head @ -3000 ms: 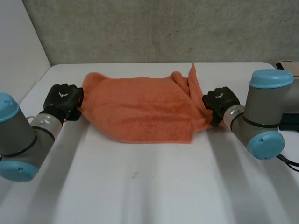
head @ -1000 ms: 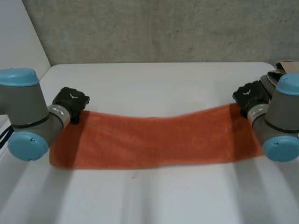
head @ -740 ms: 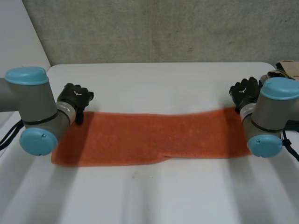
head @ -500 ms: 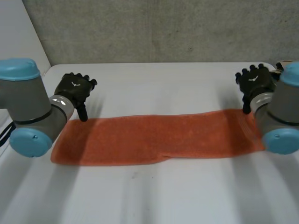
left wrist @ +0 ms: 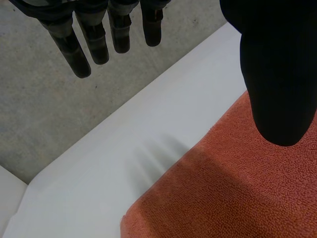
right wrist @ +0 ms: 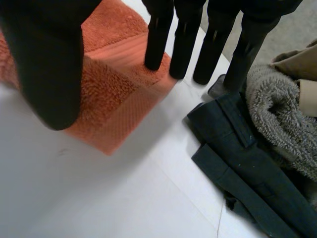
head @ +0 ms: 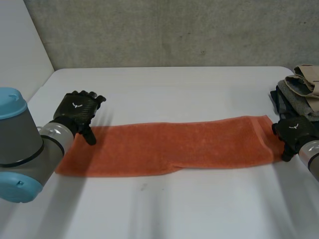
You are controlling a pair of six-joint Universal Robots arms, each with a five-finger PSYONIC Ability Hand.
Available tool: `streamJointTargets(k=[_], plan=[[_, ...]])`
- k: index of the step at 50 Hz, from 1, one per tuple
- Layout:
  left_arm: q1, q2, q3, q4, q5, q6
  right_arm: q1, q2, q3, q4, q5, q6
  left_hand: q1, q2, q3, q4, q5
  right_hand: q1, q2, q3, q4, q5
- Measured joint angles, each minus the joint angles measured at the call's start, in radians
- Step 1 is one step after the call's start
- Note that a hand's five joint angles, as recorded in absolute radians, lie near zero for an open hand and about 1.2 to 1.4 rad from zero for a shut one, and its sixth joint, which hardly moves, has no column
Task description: Fold the laundry.
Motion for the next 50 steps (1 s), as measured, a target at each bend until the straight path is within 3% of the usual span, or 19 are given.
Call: streamJointTargets(k=[4,5,15,19,23,30,36,40,47,50], plan=[[-0.002,0.003,0.001,-0.002,-0.009,-0.004,-0.009,0.033,-0.007,-0.031,-0.010,0.011,0.000,0.000,0.000,0.000,0.000,0.461,0.502,0.488,0.486,0.487],[-0.003,0.004,0.001,-0.003,-0.011,-0.005,-0.013,0.036,-0.008,-0.034,-0.011,0.014,0.000,0.000,0.000,0.000,0.000,0.461,0.526,0.520,0.525,0.512],[0.002,0.037,-0.019,-0.012,-0.015,-0.006,-0.126,-0.032,-0.010,-0.004,0.016,0.001,0.000,0.000,0.000,0.000,0.000,0.461,0.527,0.536,0.545,0.513],[0.011,0.063,-0.043,-0.014,-0.014,-0.007,-0.193,-0.036,-0.054,0.063,0.064,-0.119,0.000,0.000,0.000,0.000,0.000,0.461,0.527,0.536,0.545,0.513],[0.019,0.086,-0.064,-0.014,-0.011,-0.011,-0.145,-0.041,-0.088,0.080,0.102,-0.198,0.000,0.000,0.000,0.000,0.000,0.461,0.527,0.539,0.548,0.520],[0.038,0.127,-0.088,-0.015,-0.012,-0.024,0.126,-0.143,-0.099,-0.037,0.109,-0.133,0.000,0.000,0.000,0.000,0.000,0.461,0.527,0.539,0.548,0.525],[0.081,0.189,-0.114,-0.020,-0.010,-0.058,0.497,-0.157,-0.102,-0.251,0.037,-0.023,0.000,0.000,0.000,0.000,0.000,0.461,0.527,0.539,0.548,0.525],[0.117,0.238,-0.137,-0.025,0.003,-0.098,0.740,-0.043,-0.143,-0.363,-0.047,-0.024,0.000,0.000,0.000,0.000,0.000,0.461,0.527,0.539,0.549,0.525],[0.150,0.272,-0.168,-0.030,0.034,-0.142,0.968,0.204,-0.295,-0.328,-0.104,-0.105,0.000,0.000,0.000,0.000,0.000,0.460,0.526,0.538,0.548,0.525],[0.154,0.270,-0.174,-0.030,0.043,-0.147,1.003,0.266,-0.360,-0.267,-0.073,-0.128,0.000,0.000,0.000,0.000,0.000,0.184,0.203,0.217,0.221,0.216]])
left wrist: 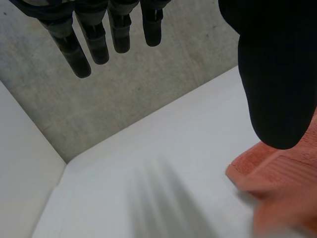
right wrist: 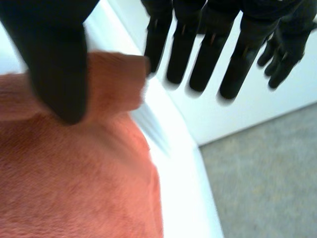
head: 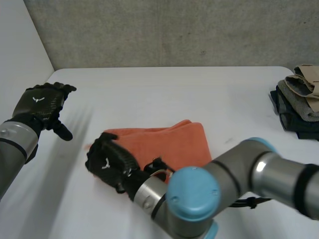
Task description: Fold the laundry.
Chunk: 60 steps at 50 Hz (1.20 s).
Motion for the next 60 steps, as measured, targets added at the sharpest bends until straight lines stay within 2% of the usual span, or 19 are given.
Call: streamJointTargets(k=[1,2,3,5,8,10,16,24,28,33,38,39,40,41,43,47,53,60], plan=[[0.000,-0.001,-0.001,0.000,0.001,0.000,0.003,0.007,-0.009,0.010,0.007,-0.002,0.000,0.000,0.000,0.000,0.000,-0.063,-0.063,-0.061,-0.041,-0.043],[0.001,-0.006,-0.003,0.000,0.007,-0.002,0.012,0.027,-0.053,0.063,0.064,0.002,0.000,0.000,0.000,0.000,0.000,-0.438,-0.444,-0.429,-0.412,-0.429],[0.000,-0.009,-0.003,-0.001,0.008,-0.002,0.011,0.026,-0.067,0.083,0.093,0.013,0.000,0.000,0.000,0.000,0.000,-0.553,-0.562,-0.555,-0.557,-0.559],[-0.002,-0.014,-0.001,-0.001,0.010,-0.002,0.001,0.007,-0.077,0.108,0.143,0.050,0.000,0.000,0.000,0.000,0.000,-0.614,-0.639,-0.646,-0.645,-0.630],[-0.009,-0.021,0.004,0.000,0.012,-0.001,-0.023,-0.039,-0.070,0.123,0.189,0.122,0.000,0.000,0.000,0.000,0.000,-0.614,-0.646,-0.661,-0.665,-0.632],[-0.020,-0.025,0.009,0.000,0.012,-0.001,-0.060,-0.105,-0.040,0.133,0.215,0.224,0.000,0.000,0.000,0.000,0.000,-0.614,-0.646,-0.661,-0.665,-0.632],[-0.088,-0.042,0.020,-0.001,0.012,-0.003,-0.155,-0.228,0.060,0.189,0.211,0.430,0.000,0.000,0.000,0.000,0.000,-0.614,-0.646,-0.661,-0.665,-0.632],[-0.212,-0.077,0.008,-0.024,0.000,0.002,-0.267,-0.241,0.144,0.377,0.205,0.470,0.000,0.000,0.000,0.000,0.000,-0.614,-0.646,-0.661,-0.665,-0.632],[-0.253,-0.089,-0.005,-0.048,-0.019,0.006,-0.312,-0.234,0.178,0.417,0.200,0.470,0.000,0.000,0.000,0.000,0.000,-0.613,-0.644,-0.659,-0.662,-0.631],[-0.288,-0.093,-0.032,-0.094,-0.054,0.016,-0.358,-0.233,0.229,0.396,0.194,0.467,0.000,0.000,0.000,0.000,0.000,-0.609,-0.579,-0.591,-0.597,-0.574],[-0.301,-0.092,-0.054,-0.105,-0.079,0.043,-0.394,-0.224,0.280,0.342,0.206,0.443,0.000,0.000,0.000,0.000,0.000,-0.347,-0.368,-0.379,-0.383,-0.363],[-0.300,-0.092,-0.056,-0.102,-0.082,0.049,-0.402,-0.220,0.289,0.329,0.211,0.433,0.000,0.000,0.000,0.000,0.000,-0.276,-0.296,-0.323,-0.326,-0.310],[-0.298,-0.091,-0.057,-0.096,-0.084,0.056,-0.412,-0.215,0.299,0.313,0.220,0.417,0.000,0.000,0.000,0.000,0.000,-0.032,-0.033,-0.053,-0.058,-0.073],[-0.295,-0.090,-0.057,-0.091,-0.085,0.059,-0.418,-0.213,0.304,0.302,0.226,0.407,0.000,0.000,0.000,0.000,0.000,0.098,0.146,0.120,0.116,0.113],[-0.289,-0.089,-0.055,-0.081,-0.087,0.065,-0.434,-0.221,0.325,0.266,0.257,0.377,0.000,0.000,0.000,0.000,0.000,0.186,0.305,0.284,0.284,0.273],[-0.277,-0.082,-0.050,-0.070,-0.090,0.068,-0.455,-0.275,0.368,0.194,0.328,0.321,0.000,0.000,0.000,0.000,0.000,0.215,0.310,0.299,0.322,0.302],[-0.259,-0.053,-0.048,-0.066,-0.094,0.065,-0.458,-0.383,0.391,0.144,0.435,0.150,0.000,0.000,0.000,0.000,0.000,0.215,0.310,0.299,0.323,0.303],[-0.233,-0.024,-0.049,-0.068,-0.092,0.063,-0.345,-0.395,0.331,0.147,0.454,-0.008,0.000,0.000,0.000,0.000,0.000,0.215,0.310,0.299,0.323,0.309]])
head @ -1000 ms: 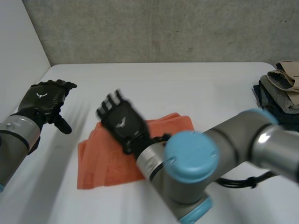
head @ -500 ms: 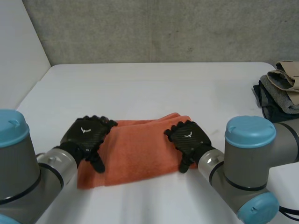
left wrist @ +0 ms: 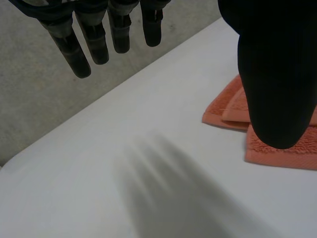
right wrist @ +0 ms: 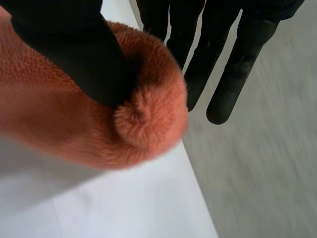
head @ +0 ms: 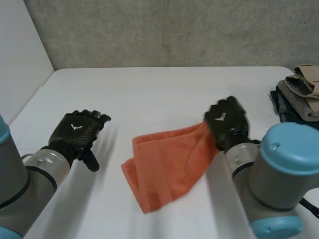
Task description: Fold the laundry.
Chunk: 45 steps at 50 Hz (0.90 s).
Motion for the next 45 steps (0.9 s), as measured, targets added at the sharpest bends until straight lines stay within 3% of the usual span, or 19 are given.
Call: streamJointTargets(k=[10,11,14,16,18,28,31,38,45], plan=[[0.003,0.007,0.005,0.001,-0.002,-0.007,0.230,0.103,0.038,-0.104,-0.324,-0.035,0.000,0.000,0.000,0.000,0.000,-0.004,-0.013,-0.010,-0.024,-0.003],[-0.001,0.006,0.008,0.002,-0.002,-0.008,0.239,0.111,0.040,-0.102,-0.353,-0.038,0.000,0.000,0.000,0.000,0.000,-0.020,-0.079,-0.078,-0.103,-0.074],[-0.017,0.003,0.020,0.005,-0.004,-0.011,0.242,0.120,0.038,-0.092,-0.408,-0.034,0.000,0.000,0.000,0.000,0.000,-0.478,-0.586,-0.551,-0.579,-0.564],[-0.029,0.000,0.035,0.008,-0.007,-0.013,0.231,0.112,0.031,-0.088,-0.417,-0.011,0.000,0.000,0.000,0.000,0.000,-0.725,-0.835,-0.818,-0.847,-0.828],[-0.041,-0.005,0.052,0.011,-0.013,-0.017,0.212,0.091,0.026,-0.085,-0.411,0.038,0.000,0.000,0.000,0.000,0.000,-0.828,-0.946,-0.940,-0.965,-0.931],[-0.142,-0.056,0.189,0.014,-0.061,-0.082,0.026,-0.095,0.001,-0.011,-0.340,0.560,0.000,0.000,0.000,0.000,0.000,-0.830,-0.959,-0.961,-0.989,-0.943],[-0.177,-0.079,0.227,0.008,-0.062,-0.108,-0.019,-0.105,-0.021,0.046,-0.342,0.647,0.000,0.000,0.000,0.000,0.000,-0.830,-0.959,-0.961,-0.989,-0.943],[-0.308,-0.221,0.381,-0.085,-0.076,-0.185,-0.099,0.017,-0.204,0.354,-0.373,0.733,0.000,0.000,0.000,0.000,0.000,-0.830,-0.959,-0.961,-0.989,-0.943],[-0.359,-0.387,0.543,-0.251,-0.197,-0.207,-0.099,0.181,-0.408,0.595,-0.430,0.742,0.000,0.000,0.000,0.000,0.000,-0.830,-0.959,-0.961,-0.989,-0.943]])
